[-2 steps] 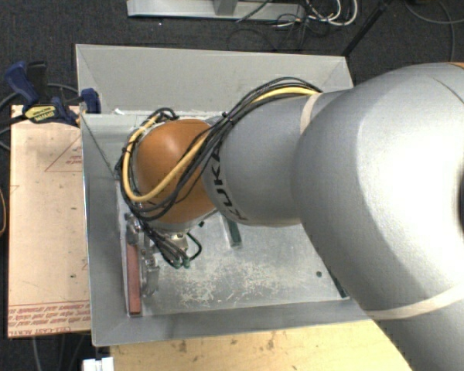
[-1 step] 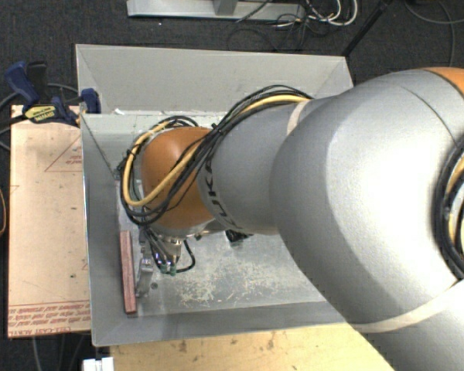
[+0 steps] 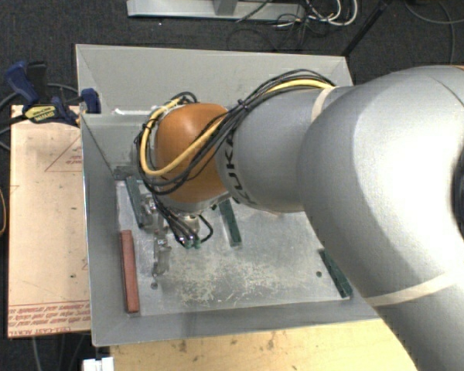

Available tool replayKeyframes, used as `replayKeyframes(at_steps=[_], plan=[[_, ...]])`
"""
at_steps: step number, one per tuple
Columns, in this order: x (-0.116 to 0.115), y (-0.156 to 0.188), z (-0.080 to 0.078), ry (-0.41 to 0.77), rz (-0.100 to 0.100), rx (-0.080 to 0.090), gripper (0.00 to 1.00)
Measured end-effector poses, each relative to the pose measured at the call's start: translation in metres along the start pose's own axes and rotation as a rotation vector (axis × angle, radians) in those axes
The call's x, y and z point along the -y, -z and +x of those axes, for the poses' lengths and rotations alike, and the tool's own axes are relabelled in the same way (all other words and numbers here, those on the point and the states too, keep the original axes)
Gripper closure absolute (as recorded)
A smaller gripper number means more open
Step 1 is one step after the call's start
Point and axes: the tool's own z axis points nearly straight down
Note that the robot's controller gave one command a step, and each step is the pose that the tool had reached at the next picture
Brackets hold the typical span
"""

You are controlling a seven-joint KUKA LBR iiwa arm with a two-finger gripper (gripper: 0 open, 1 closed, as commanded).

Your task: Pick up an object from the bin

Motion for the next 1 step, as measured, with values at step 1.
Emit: replayKeyframes(at_steps=[1], plan=[[-0.0013,-0.0006,0.0012,0.000,-0.001,-0.003,1.00]])
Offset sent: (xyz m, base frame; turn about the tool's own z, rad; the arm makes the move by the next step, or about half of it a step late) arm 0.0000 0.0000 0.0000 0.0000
